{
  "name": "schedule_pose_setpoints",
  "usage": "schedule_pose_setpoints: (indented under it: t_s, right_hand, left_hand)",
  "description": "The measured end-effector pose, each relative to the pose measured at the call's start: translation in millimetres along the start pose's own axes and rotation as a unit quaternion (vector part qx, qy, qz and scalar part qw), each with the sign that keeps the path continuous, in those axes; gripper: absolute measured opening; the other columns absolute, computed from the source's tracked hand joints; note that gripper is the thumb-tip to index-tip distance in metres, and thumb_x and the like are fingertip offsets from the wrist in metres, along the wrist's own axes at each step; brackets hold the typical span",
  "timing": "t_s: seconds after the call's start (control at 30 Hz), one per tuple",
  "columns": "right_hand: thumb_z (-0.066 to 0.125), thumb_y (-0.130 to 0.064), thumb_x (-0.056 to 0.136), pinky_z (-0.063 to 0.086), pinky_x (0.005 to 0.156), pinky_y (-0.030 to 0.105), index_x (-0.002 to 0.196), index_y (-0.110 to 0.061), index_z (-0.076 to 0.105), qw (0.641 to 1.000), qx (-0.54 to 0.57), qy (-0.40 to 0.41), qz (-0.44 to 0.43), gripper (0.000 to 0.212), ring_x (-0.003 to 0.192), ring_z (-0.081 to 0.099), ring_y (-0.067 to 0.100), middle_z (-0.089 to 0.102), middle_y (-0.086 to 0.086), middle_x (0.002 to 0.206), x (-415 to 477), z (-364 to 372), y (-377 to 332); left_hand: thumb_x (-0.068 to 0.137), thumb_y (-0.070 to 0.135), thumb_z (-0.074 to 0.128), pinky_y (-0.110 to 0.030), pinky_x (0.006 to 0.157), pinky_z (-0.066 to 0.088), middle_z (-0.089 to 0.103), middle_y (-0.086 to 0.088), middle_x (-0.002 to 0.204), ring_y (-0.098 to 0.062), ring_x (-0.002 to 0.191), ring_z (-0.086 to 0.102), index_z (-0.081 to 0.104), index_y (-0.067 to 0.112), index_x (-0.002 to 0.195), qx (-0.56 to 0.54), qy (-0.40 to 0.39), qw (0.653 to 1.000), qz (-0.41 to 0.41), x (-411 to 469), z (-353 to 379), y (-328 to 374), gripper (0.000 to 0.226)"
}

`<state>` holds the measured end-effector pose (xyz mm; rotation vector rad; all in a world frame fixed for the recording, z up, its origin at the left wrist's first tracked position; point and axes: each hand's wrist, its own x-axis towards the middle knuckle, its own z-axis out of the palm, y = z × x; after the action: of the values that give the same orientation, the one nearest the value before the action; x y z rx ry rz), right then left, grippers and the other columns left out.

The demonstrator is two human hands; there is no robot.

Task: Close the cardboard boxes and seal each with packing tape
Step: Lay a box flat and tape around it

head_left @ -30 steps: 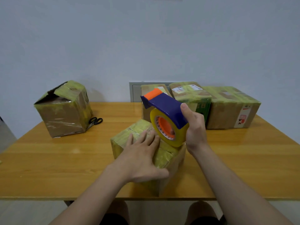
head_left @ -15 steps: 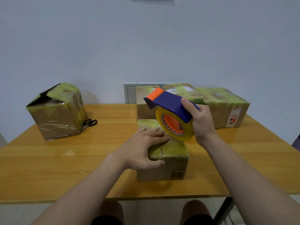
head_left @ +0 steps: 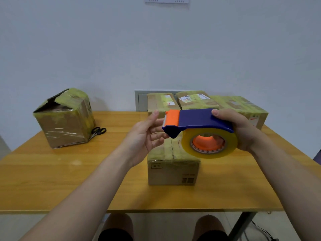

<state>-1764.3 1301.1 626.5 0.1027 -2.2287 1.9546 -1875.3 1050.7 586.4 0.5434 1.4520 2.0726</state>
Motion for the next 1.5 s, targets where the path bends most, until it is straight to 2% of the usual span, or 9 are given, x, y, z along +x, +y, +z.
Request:
schedule_pose_setpoints:
  t_s: [0.13, 0.3, 0.43, 0.77, 0.87, 0.97, 1.03, 1.13, 1.5]
  right_hand:
    - [0.084, -0.065, 0.058, 0.051, 0.062, 0.031, 0.084, -0.01, 0.076, 1.0, -0.016, -0.022, -0.005, 0.061, 0.067, 0.064, 0.025, 0.07, 0.012, 0.079, 2.9, 2.0, -1.4]
    - [0.089, -0.067, 0.049, 0.052, 0.063, 0.033, 0.099, 0.001, 0.07, 0.999, -0.003, -0.039, 0.005, 0.087, 0.07, 0.065, 0.027, 0.069, 0.015, 0.086, 4.4, 3.8, -5.1]
    - [0.09, -0.067, 0.048, 0.055, 0.061, 0.028, 0.085, -0.017, 0.079, 0.996, 0.008, -0.085, 0.005, 0.063, 0.067, 0.068, 0.02, 0.073, 0.007, 0.08, 4.7, 7.7, -10.6]
    - [0.089, -0.069, 0.047, 0.057, 0.063, 0.027, 0.088, -0.02, 0.08, 0.995, 0.013, -0.103, 0.01, 0.064, 0.072, 0.07, 0.019, 0.074, 0.006, 0.086, 6.2, 15.7, -15.9]
    - [0.09, -0.067, 0.045, 0.059, 0.064, 0.027, 0.088, -0.023, 0.081, 0.994, 0.034, -0.106, 0.012, 0.062, 0.073, 0.071, 0.018, 0.076, 0.004, 0.087, 4.0, 15.2, -15.6]
    - [0.092, -0.066, 0.04, 0.06, 0.061, 0.026, 0.087, -0.024, 0.082, 0.994, 0.05, -0.099, 0.019, 0.064, 0.071, 0.072, 0.017, 0.076, 0.003, 0.085, 1.7, 14.9, -12.5]
    - [0.093, -0.065, 0.038, 0.06, 0.06, 0.026, 0.089, -0.023, 0.083, 0.994, 0.06, -0.094, 0.02, 0.066, 0.071, 0.072, 0.017, 0.076, 0.004, 0.084, 1.5, 14.9, -10.1]
    - [0.092, -0.066, 0.041, 0.059, 0.061, 0.027, 0.088, -0.021, 0.082, 0.994, 0.041, -0.101, 0.027, 0.066, 0.071, 0.071, 0.019, 0.076, 0.005, 0.085, 3.1, 13.0, -7.9]
    - [0.087, -0.055, 0.053, 0.057, 0.072, 0.037, 0.091, -0.022, 0.081, 0.984, -0.019, -0.141, 0.104, 0.051, 0.08, 0.07, 0.024, 0.074, 0.01, 0.094, 6.5, 6.2, -9.3]
  left_hand:
    - [0.082, 0.036, 0.073, -0.014, 0.055, 0.055, 0.075, -0.013, 0.093, -0.009, 0.065, 0.069, 0.069, 0.008, 0.11, -0.09, -0.01, 0.995, -0.051, -9.7, 4.8, 2.8, 0.04]
    - [0.065, 0.023, 0.096, -0.015, 0.051, 0.056, 0.074, -0.01, 0.088, -0.009, 0.061, 0.07, 0.068, 0.003, 0.115, -0.21, -0.059, 0.971, -0.096, -16.3, -1.6, -6.1, 0.061]
    - [0.083, 0.011, 0.067, -0.014, 0.05, 0.054, 0.071, -0.009, 0.081, -0.008, 0.059, 0.067, 0.065, -0.001, 0.112, -0.164, -0.036, 0.981, -0.096, -18.2, -1.6, -3.6, 0.031]
    - [0.08, 0.017, 0.054, -0.017, 0.049, 0.05, 0.058, -0.006, 0.081, -0.012, 0.055, 0.058, 0.056, 0.001, 0.122, -0.197, -0.039, 0.972, -0.125, -17.9, -4.2, 0.9, 0.045]
    - [0.084, 0.029, 0.077, -0.017, 0.05, 0.054, 0.069, -0.011, 0.086, -0.013, 0.056, 0.066, 0.063, -0.001, 0.126, -0.226, -0.059, 0.965, -0.122, -20.2, -8.9, -3.5, 0.053]
    - [0.051, 0.014, 0.104, -0.015, 0.052, 0.056, 0.072, -0.01, 0.088, -0.01, 0.059, 0.069, 0.066, 0.002, 0.124, -0.236, -0.092, 0.961, -0.11, -23.0, -10.2, -8.7, 0.084]
    - [0.05, 0.005, 0.103, -0.014, 0.053, 0.056, 0.072, -0.01, 0.09, -0.009, 0.063, 0.07, 0.077, 0.002, 0.111, -0.233, -0.092, 0.962, -0.103, -25.1, -9.8, -10.8, 0.066]
    - [0.076, 0.002, 0.081, -0.014, 0.053, 0.055, 0.073, -0.011, 0.093, -0.008, 0.068, 0.07, 0.081, 0.005, 0.103, -0.164, -0.045, 0.981, -0.092, -26.3, -9.8, -8.0, 0.027]
    - [0.09, 0.006, 0.076, -0.017, 0.053, 0.055, 0.078, -0.014, 0.081, -0.011, 0.062, 0.069, 0.075, 0.009, 0.11, 0.181, 0.089, 0.979, -0.028, -26.6, -8.4, 10.8, 0.02]
